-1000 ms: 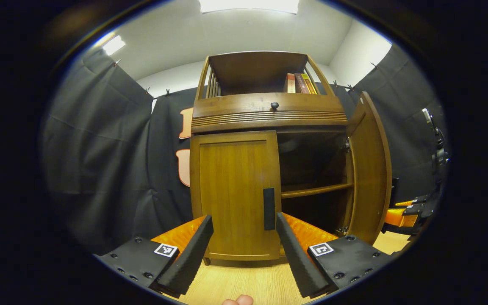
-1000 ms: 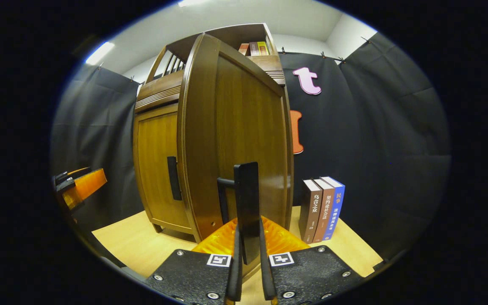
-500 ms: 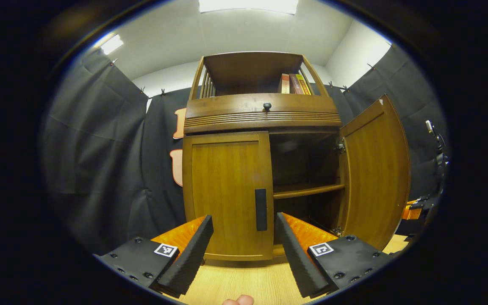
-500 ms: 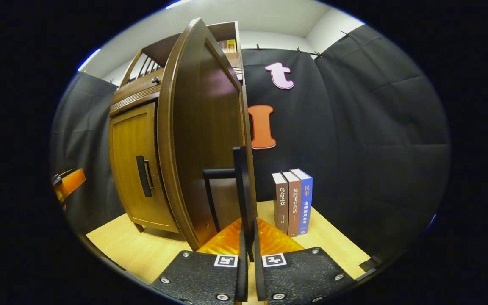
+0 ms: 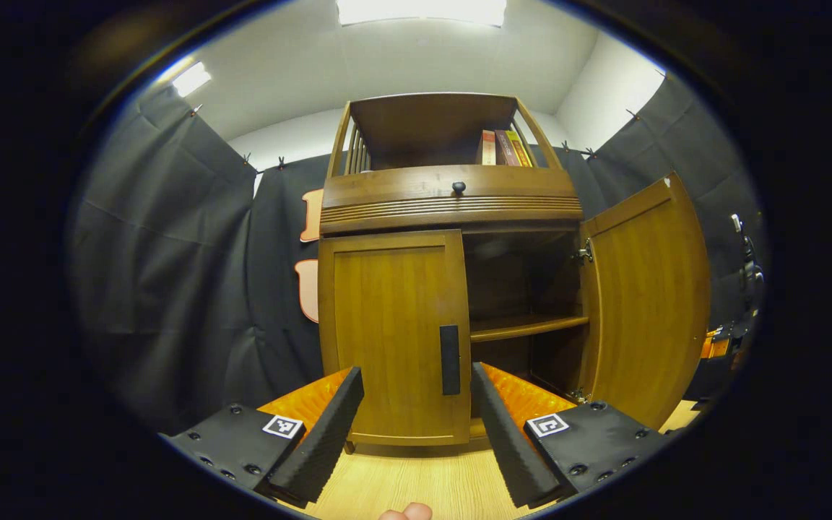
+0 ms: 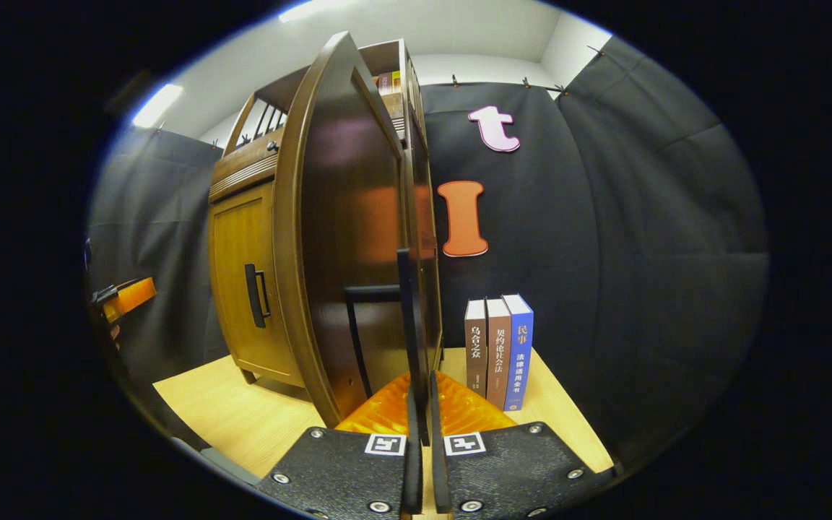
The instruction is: Open the right door of the double-door shoe cabinet with the right hand, and open the left door with the left hand.
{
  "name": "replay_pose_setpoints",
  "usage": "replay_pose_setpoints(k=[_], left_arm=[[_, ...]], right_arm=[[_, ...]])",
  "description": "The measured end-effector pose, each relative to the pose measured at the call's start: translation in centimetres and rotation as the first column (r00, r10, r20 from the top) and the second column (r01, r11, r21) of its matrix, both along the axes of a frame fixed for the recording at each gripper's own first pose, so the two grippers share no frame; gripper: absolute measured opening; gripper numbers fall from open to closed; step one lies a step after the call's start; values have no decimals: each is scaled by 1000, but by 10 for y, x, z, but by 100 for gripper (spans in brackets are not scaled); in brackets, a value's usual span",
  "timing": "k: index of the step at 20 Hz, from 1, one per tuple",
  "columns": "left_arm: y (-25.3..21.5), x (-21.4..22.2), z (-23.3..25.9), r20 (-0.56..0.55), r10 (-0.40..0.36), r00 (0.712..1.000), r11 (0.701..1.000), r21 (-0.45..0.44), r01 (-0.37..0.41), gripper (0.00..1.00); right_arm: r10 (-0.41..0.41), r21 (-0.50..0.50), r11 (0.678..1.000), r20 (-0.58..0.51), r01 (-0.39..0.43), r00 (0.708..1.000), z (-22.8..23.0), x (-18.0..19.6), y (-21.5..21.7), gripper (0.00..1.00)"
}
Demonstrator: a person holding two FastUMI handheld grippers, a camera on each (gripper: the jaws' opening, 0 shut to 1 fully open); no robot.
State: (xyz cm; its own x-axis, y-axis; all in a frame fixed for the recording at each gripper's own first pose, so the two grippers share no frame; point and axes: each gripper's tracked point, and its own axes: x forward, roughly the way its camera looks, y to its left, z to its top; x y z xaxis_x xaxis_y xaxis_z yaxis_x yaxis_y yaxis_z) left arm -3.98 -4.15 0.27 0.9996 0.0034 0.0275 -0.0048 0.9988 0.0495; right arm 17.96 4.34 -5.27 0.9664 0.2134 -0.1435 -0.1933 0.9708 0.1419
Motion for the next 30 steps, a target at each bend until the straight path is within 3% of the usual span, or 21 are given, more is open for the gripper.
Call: replay_pose_setpoints(k=[7,9,12,16,23,30], left_arm=[[12,-11,0,-6,40,999,999,-5,-40,97],[12,-14,-1,-9,46,999,999,-10,-46,97],[15,-19,-4,-21,63,998,998,-19,-64,97],[12,-16,-5,-27,38,999,999,-10,-38,96],[-7,9,-5,-47,-54,997,995,-89,50,96],[-13,64,-7,-46,-69,997,996,-52,67,96]], right_arm=[[105,17,994,-30,-104,994,-3,-4,4,8],[98,25,995,-34,-97,995,-6,-9,3,10],[7,60,998,3,-7,1000,0,-24,-7,10],[-130,-11,991,-39,130,991,-6,-67,-24,10],[-185,20,983,21,185,982,42,-92,27,9],[-75,-12,997,-10,75,997,32,-92,106,9]])
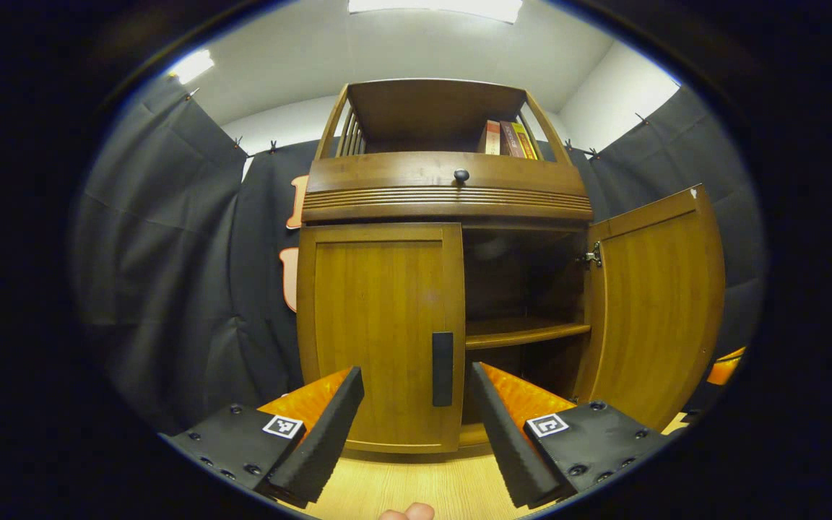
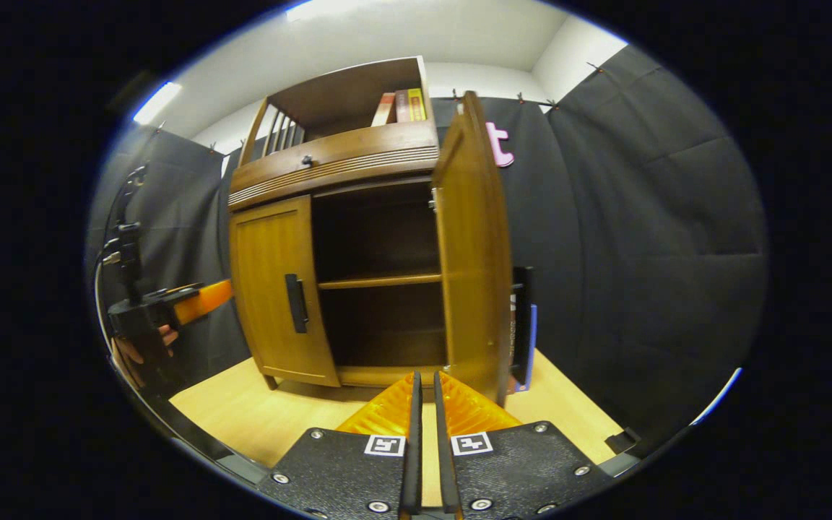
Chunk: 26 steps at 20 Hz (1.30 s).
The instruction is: Open the right door of the double-door shoe cabinet with the right hand, and open the left door with the left hand.
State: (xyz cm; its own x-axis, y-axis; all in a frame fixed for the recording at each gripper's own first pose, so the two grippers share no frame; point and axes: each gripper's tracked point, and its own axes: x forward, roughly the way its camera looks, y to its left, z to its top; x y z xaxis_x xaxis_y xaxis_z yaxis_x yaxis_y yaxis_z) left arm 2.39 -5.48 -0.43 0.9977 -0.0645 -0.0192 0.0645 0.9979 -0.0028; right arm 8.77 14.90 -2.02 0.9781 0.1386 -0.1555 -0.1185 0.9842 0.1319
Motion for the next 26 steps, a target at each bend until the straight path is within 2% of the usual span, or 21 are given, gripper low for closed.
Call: replay_pose_setpoints(k=[1,4,6,7,9,10,12,15,19,20,23,26], left_arm=[[0,7,-5,-5,-7,1000,1000,-5,7,95],[3,33,-15,-23,-15,1000,1000,-22,14,96],[4,51,-23,-34,-25,999,999,-27,24,96],[3,56,-27,-45,-27,999,999,-28,26,96],[-1,76,-34,-60,-54,997,998,-36,52,95],[-7,85,-40,-69,-77,995,997,-33,74,98],[-19,107,-49,-79,-87,993,996,-11,87,95],[-31,132,-65,-113,-99,989,994,-56,93,95],[-32,162,-81,-123,-76,989,997,-36,72,94],[-32,169,-82,-124,-78,989,997,-28,76,95],[-30,176,-86,-126,-62,990,998,-16,61,96],[-28,178,-84,-115,-49,992,998,-43,44,96]], right_arm=[[15,-7,1000,-15,-15,1000,-4,-2,11,9],[43,-39,998,-10,-44,999,-4,-1,30,60],[49,-14,999,7,-49,999,1,2,40,94],[45,-3,999,11,-45,999,2,4,43,99],[21,-21,1000,25,-21,999,5,7,40,100],[16,-21,1000,32,-16,999,9,7,39,100],[30,19,999,34,-30,999,13,5,43,100],[31,52,998,43,-33,999,17,0,40,100],[-2,18,1000,41,1,999,11,-1,22,100],[-11,14,1000,42,11,999,11,-3,17,92],[-39,22,999,30,39,999,7,-3,7,92],[-64,37,997,31,63,997,7,-3,-2,92]])
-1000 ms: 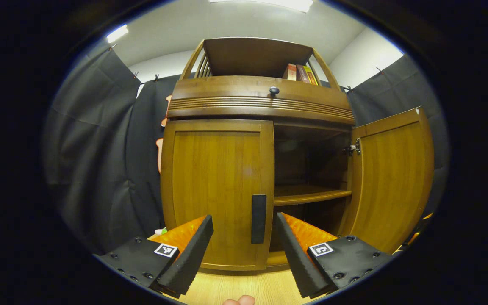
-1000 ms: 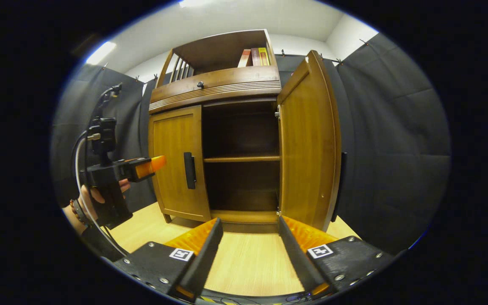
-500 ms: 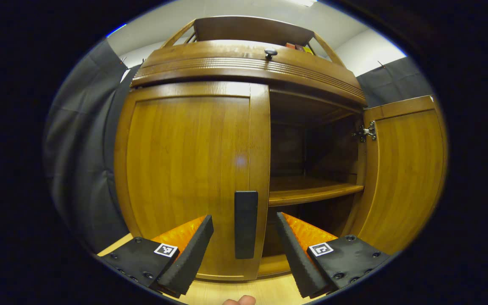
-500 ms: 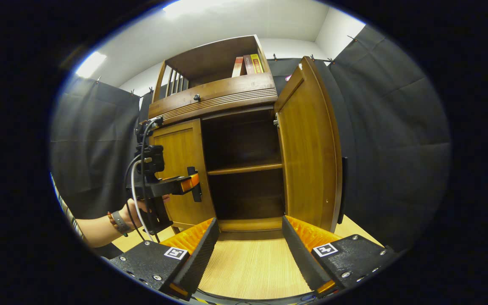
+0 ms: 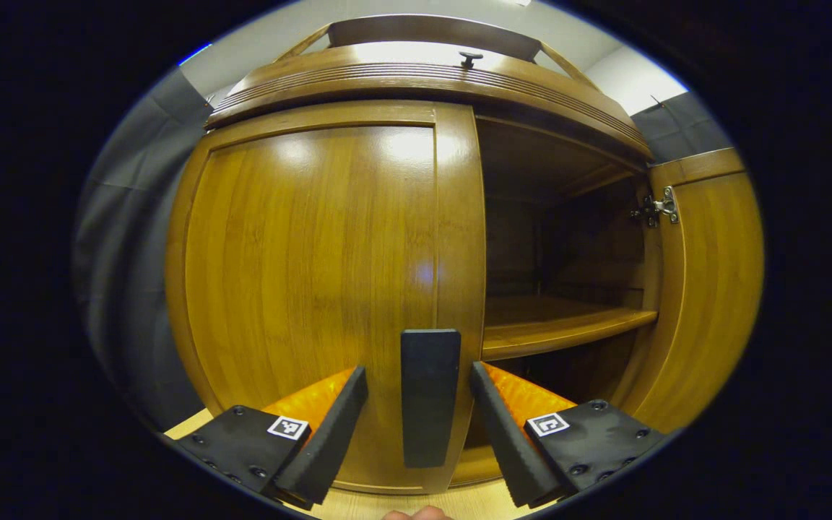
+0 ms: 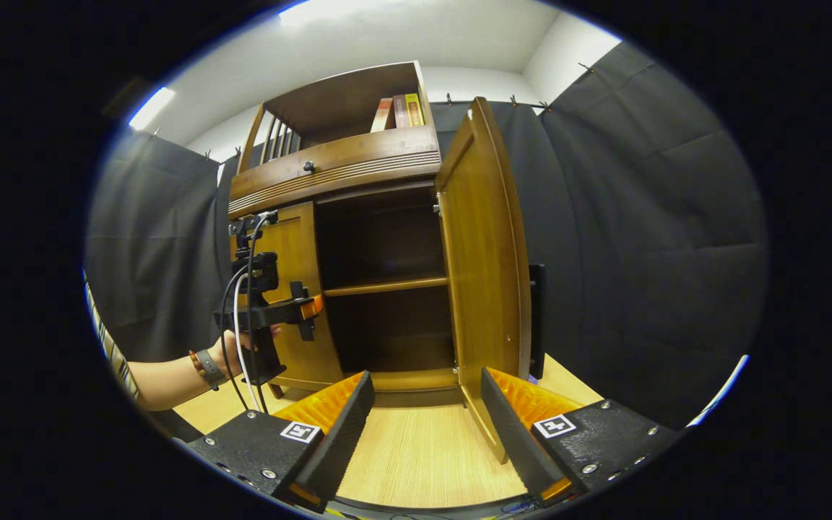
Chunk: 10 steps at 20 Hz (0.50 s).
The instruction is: Open the right door of the double-door shoe cabinet with the right hand, and open the left door with the left hand.
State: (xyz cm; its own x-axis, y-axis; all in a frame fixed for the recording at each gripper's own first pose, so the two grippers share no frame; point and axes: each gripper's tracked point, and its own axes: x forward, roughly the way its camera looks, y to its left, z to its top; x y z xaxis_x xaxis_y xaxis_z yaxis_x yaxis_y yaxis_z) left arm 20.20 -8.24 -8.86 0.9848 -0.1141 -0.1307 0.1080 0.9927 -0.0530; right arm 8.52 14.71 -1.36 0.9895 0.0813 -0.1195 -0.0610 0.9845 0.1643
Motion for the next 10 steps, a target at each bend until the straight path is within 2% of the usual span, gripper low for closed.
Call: replay_pose_setpoints(k=[5,6,9,10], left_arm=[[5,1,-1,-3,-18,1000,997,-69,17,66],[-1,1,0,-3,-40,999,996,-79,40,59],[-10,-2,-2,-10,-38,999,998,-58,37,41],[-10,-2,-2,-14,-43,999,997,-64,42,39]], right_arm=[[8,-6,1000,9,-8,1000,2,-2,-2,92],[11,-6,1000,8,-11,1000,1,-2,-1,92],[10,-10,1000,-6,-11,1000,-4,-3,0,92],[10,-6,1000,-7,-10,1000,-5,-5,1,92]])
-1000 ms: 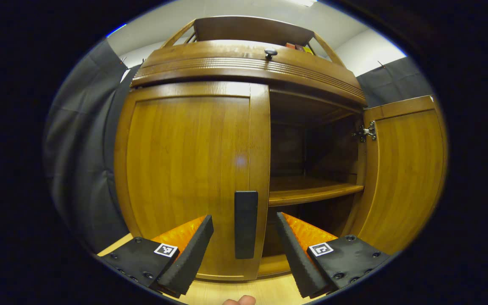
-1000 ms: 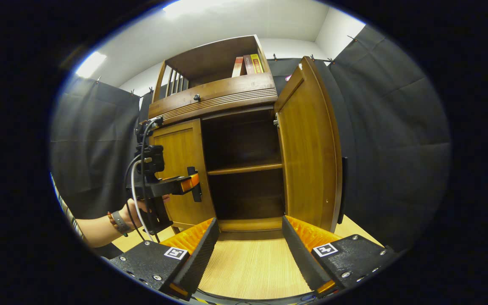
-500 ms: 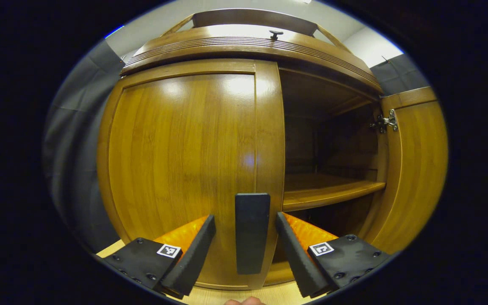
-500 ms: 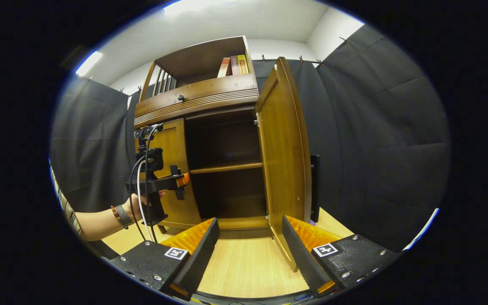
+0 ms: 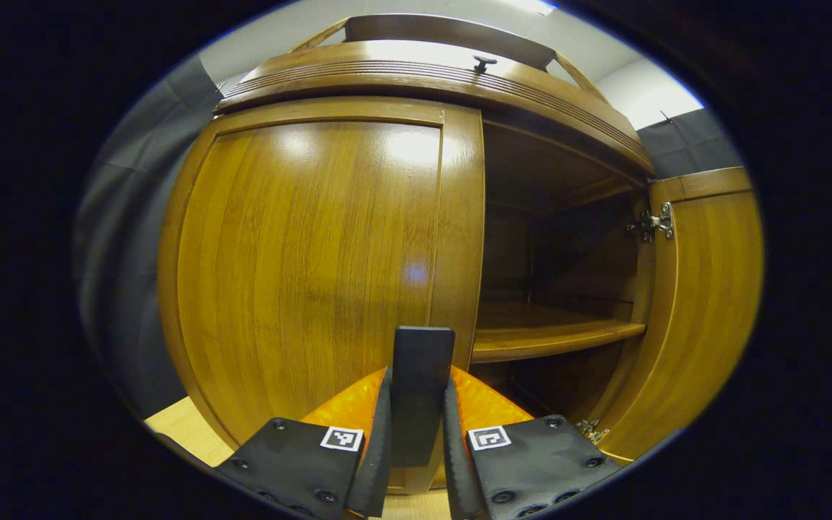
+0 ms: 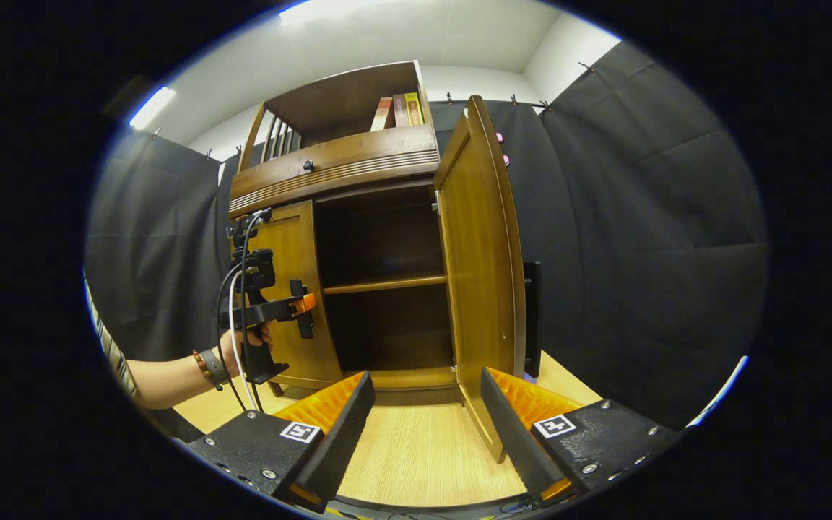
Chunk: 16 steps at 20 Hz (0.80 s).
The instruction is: Open the right door of the double-door shoe cabinet with the right hand, and open the left door with the left hand.
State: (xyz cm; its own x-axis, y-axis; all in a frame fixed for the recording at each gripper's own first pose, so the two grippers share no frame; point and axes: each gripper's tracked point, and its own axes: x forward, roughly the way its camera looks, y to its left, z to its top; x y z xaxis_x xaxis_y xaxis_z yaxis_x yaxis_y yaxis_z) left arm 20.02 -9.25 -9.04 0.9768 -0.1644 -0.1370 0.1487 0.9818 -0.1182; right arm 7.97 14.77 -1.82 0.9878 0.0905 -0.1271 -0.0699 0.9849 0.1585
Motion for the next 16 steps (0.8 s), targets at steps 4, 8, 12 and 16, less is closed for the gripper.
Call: replay_pose_setpoints(k=[4,8,12,16], left_arm=[[3,-11,-1,-24,6,1000,1000,11,-5,31],[6,-25,4,-7,-5,1000,1000,-6,5,30],[11,-45,5,-28,1,1000,1000,-1,-1,31],[26,-76,9,-55,17,998,1000,19,-16,31]], right_arm=[[6,3,1000,-13,-6,1000,-5,-5,6,92],[8,-11,1000,-16,-8,1000,-4,-10,12,92],[32,-14,999,-16,-32,999,-2,-14,24,92],[52,-12,999,-26,-53,998,-5,-16,34,92]])
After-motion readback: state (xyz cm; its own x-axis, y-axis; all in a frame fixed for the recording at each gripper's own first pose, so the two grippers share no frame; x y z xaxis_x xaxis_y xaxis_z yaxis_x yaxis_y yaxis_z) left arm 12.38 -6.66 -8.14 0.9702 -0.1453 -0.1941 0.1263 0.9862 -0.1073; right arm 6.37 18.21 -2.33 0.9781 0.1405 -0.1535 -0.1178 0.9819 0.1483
